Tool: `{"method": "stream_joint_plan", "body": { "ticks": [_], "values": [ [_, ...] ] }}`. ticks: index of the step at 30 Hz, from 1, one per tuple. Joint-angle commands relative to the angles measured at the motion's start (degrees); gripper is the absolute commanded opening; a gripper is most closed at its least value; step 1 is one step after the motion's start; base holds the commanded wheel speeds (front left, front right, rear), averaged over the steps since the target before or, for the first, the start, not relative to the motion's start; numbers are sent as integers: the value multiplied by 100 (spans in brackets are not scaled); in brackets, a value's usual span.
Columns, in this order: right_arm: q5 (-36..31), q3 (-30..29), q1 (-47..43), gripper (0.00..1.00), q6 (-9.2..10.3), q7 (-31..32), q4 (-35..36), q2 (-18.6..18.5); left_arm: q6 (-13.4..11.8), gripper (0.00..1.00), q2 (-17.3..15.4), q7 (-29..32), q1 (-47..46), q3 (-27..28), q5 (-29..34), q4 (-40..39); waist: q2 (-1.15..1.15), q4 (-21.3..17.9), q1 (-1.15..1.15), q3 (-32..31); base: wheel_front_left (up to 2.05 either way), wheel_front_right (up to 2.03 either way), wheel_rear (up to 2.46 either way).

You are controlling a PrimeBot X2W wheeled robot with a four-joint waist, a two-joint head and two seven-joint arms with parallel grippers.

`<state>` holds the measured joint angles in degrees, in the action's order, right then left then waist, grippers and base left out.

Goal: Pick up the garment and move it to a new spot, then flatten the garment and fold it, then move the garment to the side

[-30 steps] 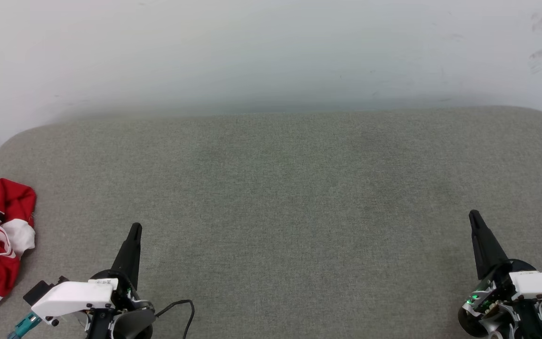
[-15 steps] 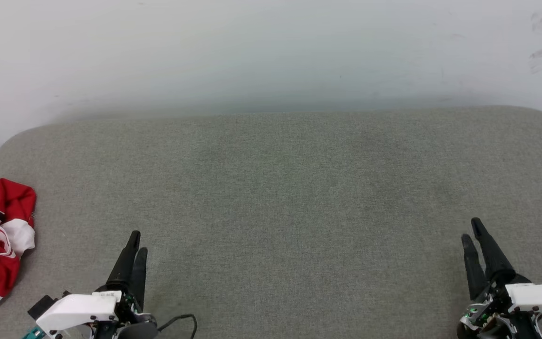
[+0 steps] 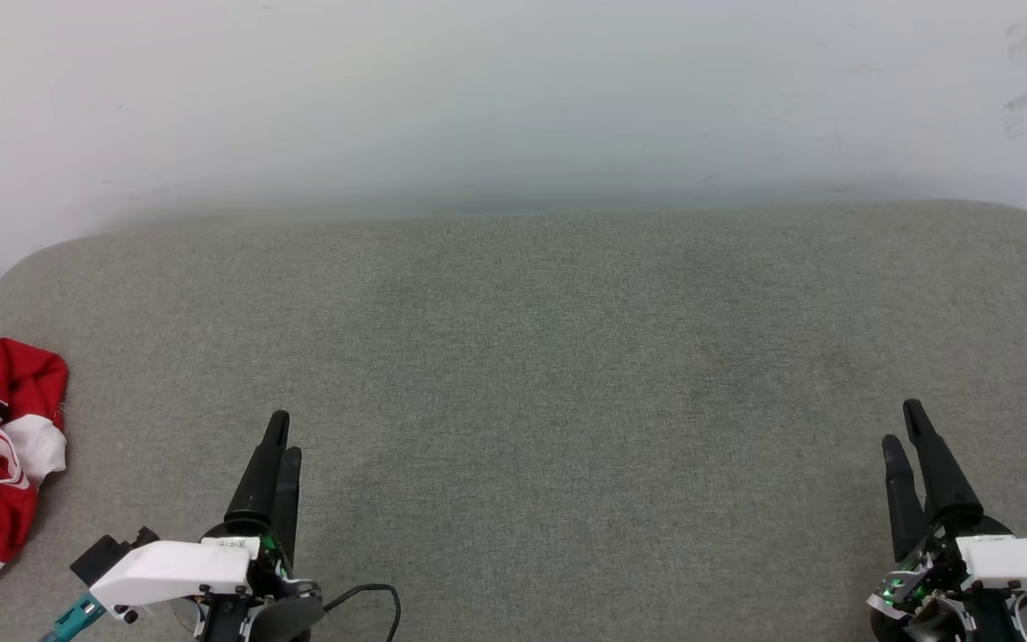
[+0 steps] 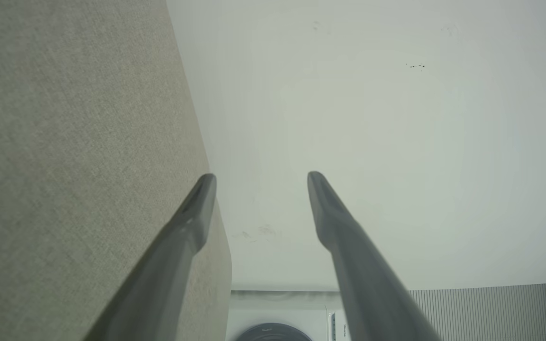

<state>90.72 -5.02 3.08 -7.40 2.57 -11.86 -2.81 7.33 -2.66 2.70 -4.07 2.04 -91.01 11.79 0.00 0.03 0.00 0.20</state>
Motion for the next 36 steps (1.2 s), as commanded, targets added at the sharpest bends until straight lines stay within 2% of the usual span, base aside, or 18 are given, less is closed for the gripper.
{"method": "stream_joint_plan", "body": {
  "ticks": [1, 6, 13, 28, 36],
  "values": [
    [-121, 44, 36, 100, -9, -81, 206, -40, 9, 100, -37, -91, -69, -73, 97, -178, 0, 2, 0, -1, 0, 0, 0],
    [-390, 70, -1, 100, -9, -182, 312, -75, 10, 100, -65, -191, -60, -129, 389, -266, 0, 7, 0, -3, 0, 0, 0],
    [-1168, 75, -37, 100, -10, -346, 489, -74, 11, 100, -107, -357, -49, -229, 1288, -422, 0, 22, 0, -7, 0, 0, 0],
    [-3769, 206, -143, 100, -11, -649, 705, -89, 14, 100, -186, -672, 110, -435, 3189, -702, 0, 55, 0, -34, 0, 0, 0],
    [-4735, 298, -205, 100, -11, -672, 779, -90, 15, 100, -218, -823, 183, -487, 4117, -814, 0, 79, 0, -48, 0, 0, 0]
  ]
}}
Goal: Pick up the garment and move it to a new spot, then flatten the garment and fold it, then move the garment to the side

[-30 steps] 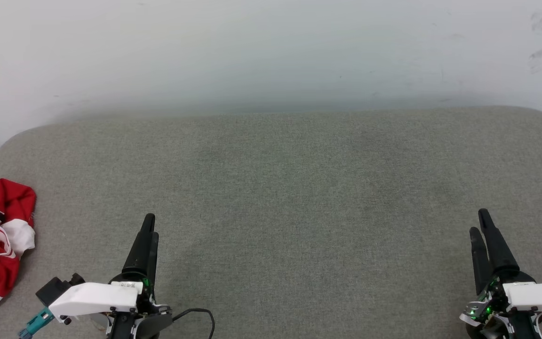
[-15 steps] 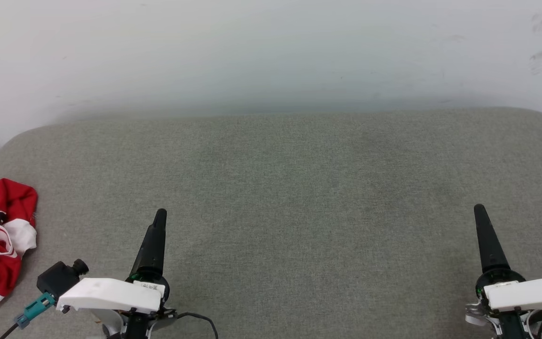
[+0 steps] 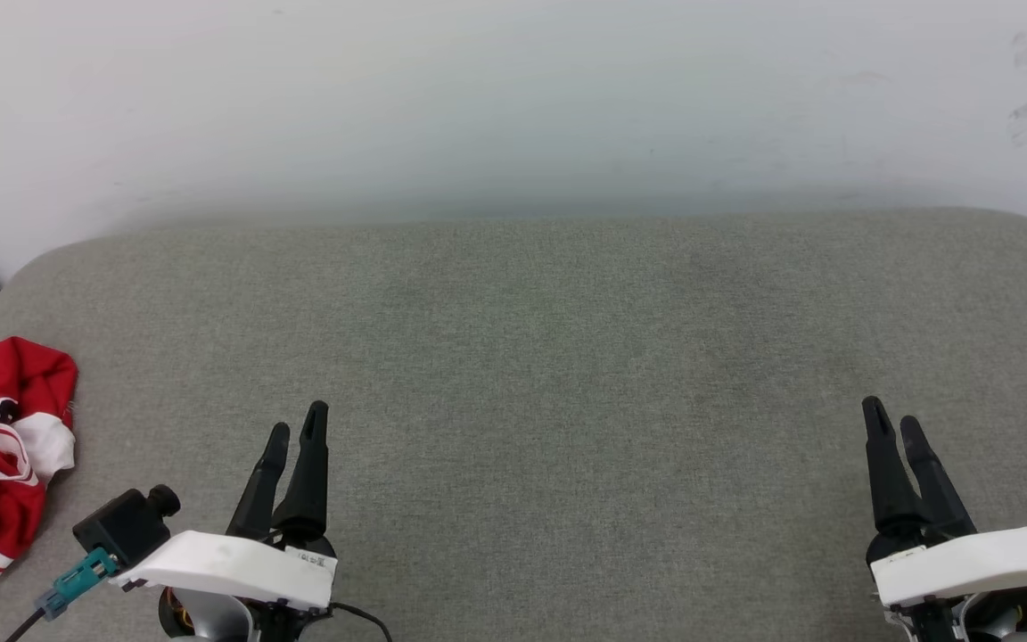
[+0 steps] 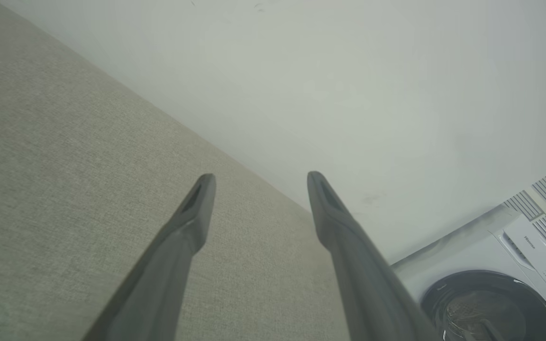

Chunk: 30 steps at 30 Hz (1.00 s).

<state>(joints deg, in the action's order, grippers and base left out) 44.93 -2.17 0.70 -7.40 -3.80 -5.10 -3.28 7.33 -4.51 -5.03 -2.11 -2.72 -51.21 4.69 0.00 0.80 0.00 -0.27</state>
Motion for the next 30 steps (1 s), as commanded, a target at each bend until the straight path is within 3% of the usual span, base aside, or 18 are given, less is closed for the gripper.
{"method": "stream_joint_plan", "body": {
  "ticks": [1, 30],
  "values": [
    [-254, 19, 25, 100, -11, -36, 115, -42, 15, 100, -35, -65, -5, -19, 229, -113, 0, 3, 0, -3, 0, 0, 0],
    [-2692, 74, -196, 100, -13, -41, 393, -12, 17, 100, -259, -520, -35, 37, 2614, -182, 0, 61, 0, -9, 0, 0, 0]
  ]
}}
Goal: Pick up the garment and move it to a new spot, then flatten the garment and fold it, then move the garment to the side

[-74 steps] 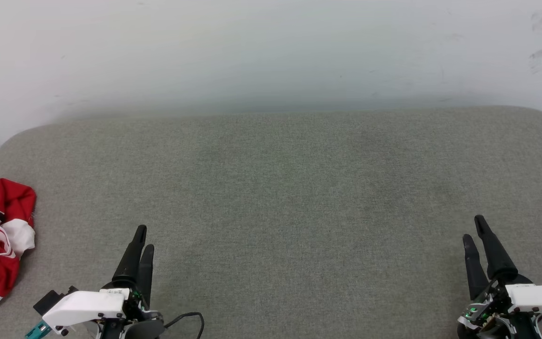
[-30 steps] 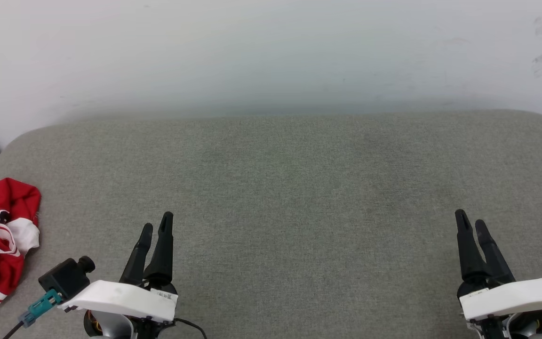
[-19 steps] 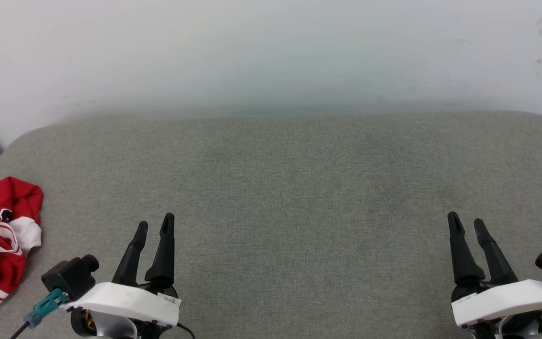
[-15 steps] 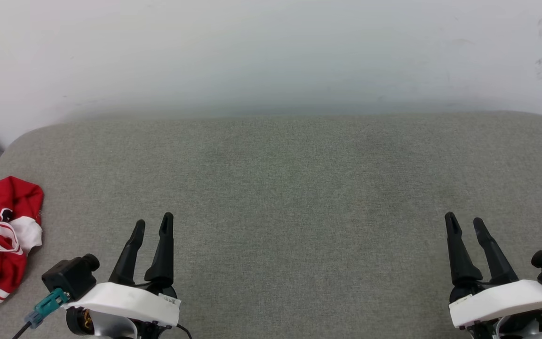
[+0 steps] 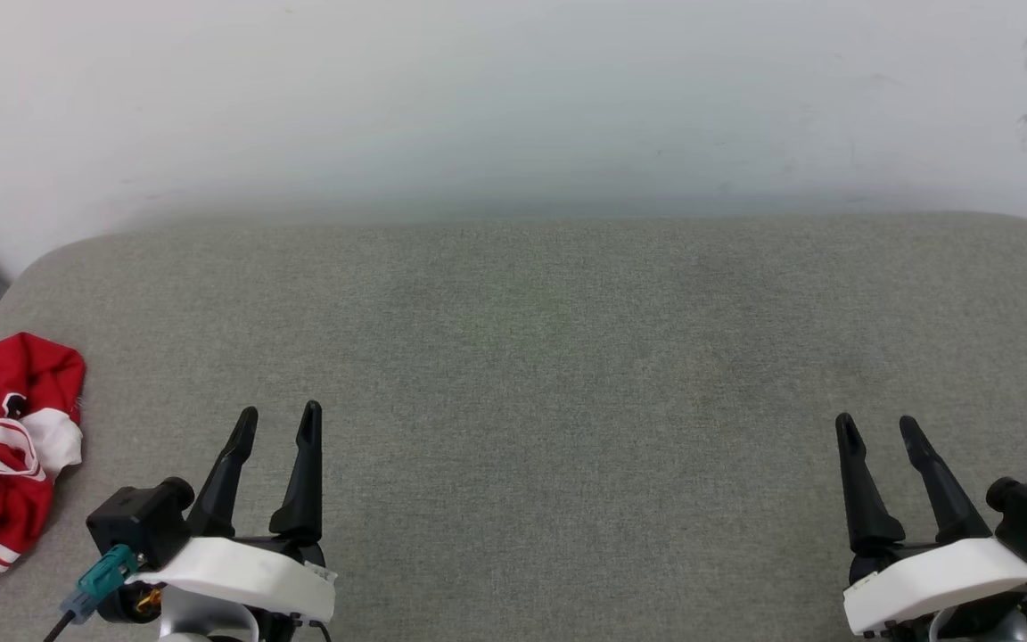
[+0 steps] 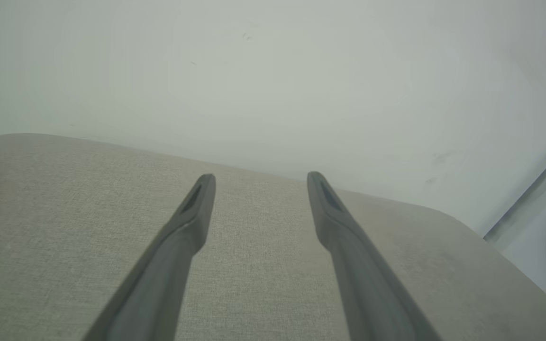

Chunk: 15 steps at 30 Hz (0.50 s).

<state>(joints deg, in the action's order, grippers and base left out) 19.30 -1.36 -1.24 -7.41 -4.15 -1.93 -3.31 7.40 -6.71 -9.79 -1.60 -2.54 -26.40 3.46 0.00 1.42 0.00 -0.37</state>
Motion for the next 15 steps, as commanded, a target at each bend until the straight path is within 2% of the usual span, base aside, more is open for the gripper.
{"method": "stream_joint_plan", "body": {
  "ticks": [1, 15],
  "values": [
    [-202, -7, -7, 100, -12, -8, 89, -5, 11, 100, -40, -61, -87, 31, 208, -48, 0, -2, 0, 1, 0, 0, 0],
    [-938, -54, -93, 100, -12, -91, 223, 34, 12, 100, -6, -233, -121, 73, 1023, 81, 0, 9, 0, -5, 0, 0, 0]
  ]
}}
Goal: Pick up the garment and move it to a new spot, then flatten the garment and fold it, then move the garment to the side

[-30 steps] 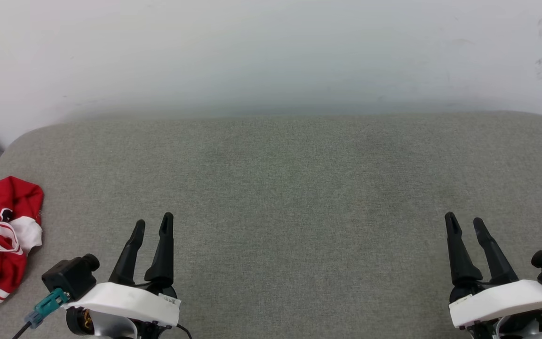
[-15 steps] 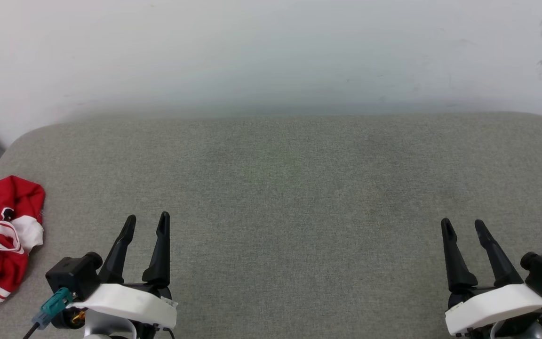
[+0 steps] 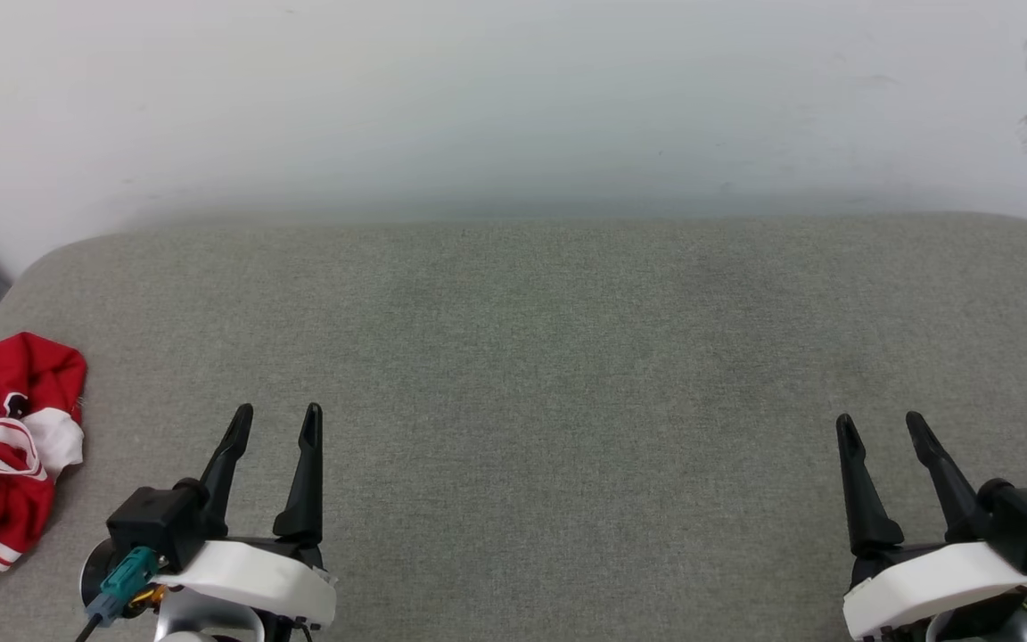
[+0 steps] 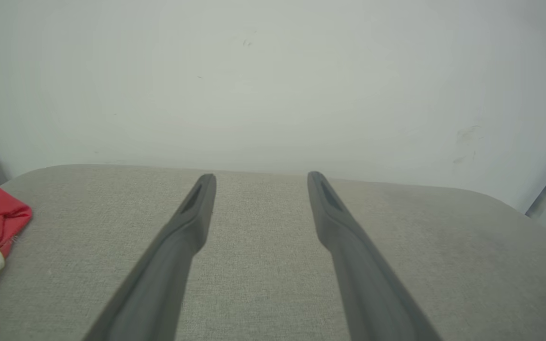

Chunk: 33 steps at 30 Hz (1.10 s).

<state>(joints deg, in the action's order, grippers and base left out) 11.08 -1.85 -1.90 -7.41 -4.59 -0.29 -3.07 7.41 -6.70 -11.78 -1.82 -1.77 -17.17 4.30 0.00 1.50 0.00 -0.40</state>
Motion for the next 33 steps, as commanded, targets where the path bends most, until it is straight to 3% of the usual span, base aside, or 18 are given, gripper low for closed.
{"method": "stream_joint_plan", "body": {
  "ticks": [1, 33],
  "values": [
    [-158, -7, -29, 100, -13, -56, 69, 12, 11, 100, -8, -51, -103, -7, 148, -1, 0, 0, 0, -3, 0, 0, 0],
    [-856, -80, -11, 100, -8, -211, 120, 24, 7, 100, 86, -356, -148, 47, 930, 314, 0, 17, 0, 38, 0, 0, 0]
  ]
}}
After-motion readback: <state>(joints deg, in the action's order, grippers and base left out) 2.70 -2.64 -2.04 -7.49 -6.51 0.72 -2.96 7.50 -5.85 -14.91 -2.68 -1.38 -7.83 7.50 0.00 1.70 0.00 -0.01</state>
